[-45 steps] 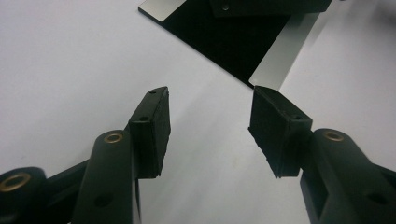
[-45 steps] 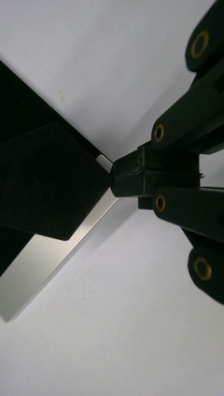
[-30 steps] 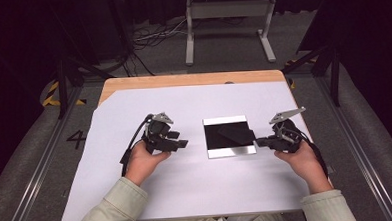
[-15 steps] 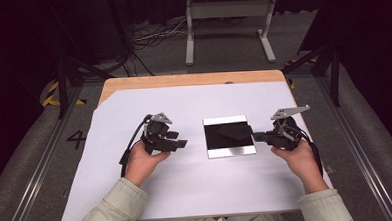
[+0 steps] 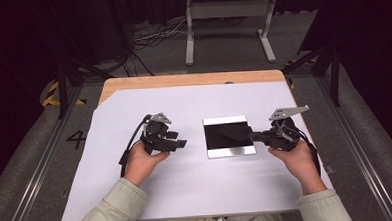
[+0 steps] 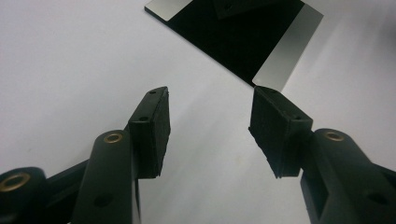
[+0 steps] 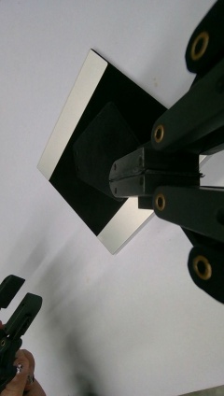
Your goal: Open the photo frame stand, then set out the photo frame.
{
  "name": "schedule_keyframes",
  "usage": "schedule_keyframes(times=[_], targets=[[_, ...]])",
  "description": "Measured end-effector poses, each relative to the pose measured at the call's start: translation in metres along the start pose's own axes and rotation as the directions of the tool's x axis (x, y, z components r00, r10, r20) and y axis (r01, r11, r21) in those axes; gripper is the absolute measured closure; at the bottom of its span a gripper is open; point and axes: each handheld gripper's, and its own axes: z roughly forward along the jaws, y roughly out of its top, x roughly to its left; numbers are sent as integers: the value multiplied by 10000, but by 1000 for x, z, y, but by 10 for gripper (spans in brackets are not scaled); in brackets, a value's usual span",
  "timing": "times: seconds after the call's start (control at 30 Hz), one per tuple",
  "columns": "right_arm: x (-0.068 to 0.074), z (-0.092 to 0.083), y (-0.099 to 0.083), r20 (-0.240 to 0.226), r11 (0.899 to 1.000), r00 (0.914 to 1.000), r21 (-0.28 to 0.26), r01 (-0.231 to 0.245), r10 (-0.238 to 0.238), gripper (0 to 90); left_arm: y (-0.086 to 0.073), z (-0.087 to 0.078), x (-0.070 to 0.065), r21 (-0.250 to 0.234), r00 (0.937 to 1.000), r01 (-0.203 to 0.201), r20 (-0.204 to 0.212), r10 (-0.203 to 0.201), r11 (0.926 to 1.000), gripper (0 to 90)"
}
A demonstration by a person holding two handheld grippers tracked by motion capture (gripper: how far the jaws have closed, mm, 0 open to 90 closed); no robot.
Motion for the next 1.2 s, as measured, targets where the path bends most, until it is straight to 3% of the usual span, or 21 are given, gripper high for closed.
schedule_keyframes(times=[0.3, 0.37, 0.43, 0.93, 1.2], targets=[[2, -11, 4, 244, 9988, 9988, -245, -417, 423, 865, 0, 0, 2, 15, 10000, -5, -9, 5, 10000, 480], [0, -15, 5, 150, 9948, 9951, -326, -970, 975, 829, 0, 0, 1, -8, 10000, 39, -15, -39, 10000, 480], [-1, -16, 6, 113, 9928, 9933, -336, -1148, 1153, 820, -1, 0, 1, -37, 10000, 81, -31, -81, 10000, 479], [-4, -28, 13, 488, 9922, 9916, -385, -1182, 1200, 768, -1, -1, 4, -55, 9999, 99, -57, -99, 9999, 477], [-11, -26, 22, 614, 9915, 9897, 85, -1299, 1291, 744, -1, -1, 4, -78, 9999, 150, -67, -150, 9999, 476]])
